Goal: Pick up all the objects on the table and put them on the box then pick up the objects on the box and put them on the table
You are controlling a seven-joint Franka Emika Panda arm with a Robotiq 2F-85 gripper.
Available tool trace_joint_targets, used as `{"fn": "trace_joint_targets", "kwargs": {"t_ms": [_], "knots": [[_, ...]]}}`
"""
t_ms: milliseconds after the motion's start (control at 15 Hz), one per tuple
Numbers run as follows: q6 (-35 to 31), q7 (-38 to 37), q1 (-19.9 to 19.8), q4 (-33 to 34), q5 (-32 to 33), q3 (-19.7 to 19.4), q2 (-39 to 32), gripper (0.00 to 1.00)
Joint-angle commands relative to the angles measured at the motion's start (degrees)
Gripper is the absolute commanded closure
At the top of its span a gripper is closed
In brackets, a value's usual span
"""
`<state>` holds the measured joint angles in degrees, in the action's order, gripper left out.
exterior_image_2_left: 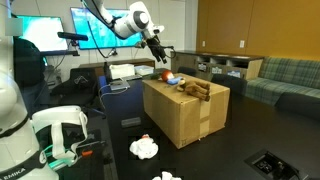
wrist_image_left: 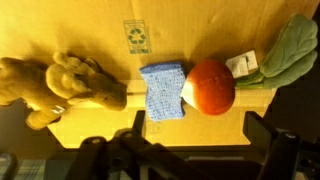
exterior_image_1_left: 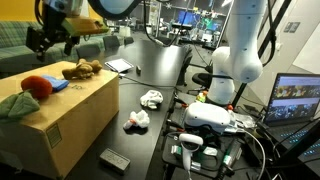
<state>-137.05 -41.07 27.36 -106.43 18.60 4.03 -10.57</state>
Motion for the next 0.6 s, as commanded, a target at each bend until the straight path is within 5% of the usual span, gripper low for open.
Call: {"fn": "trace_joint_targets", "kwargs": {"t_ms": [0,200,533], "knots": [[6.3,9.7,-5.7,-8.5,-5.2,3.7,10.4,0.0],[11.2,20.6,-9.5,-15.3,-12.5,4.6,17.9,0.0],[16.9,38.2,-15.1,-26.0,-21.8,0.7,29.4,0.0]]}}
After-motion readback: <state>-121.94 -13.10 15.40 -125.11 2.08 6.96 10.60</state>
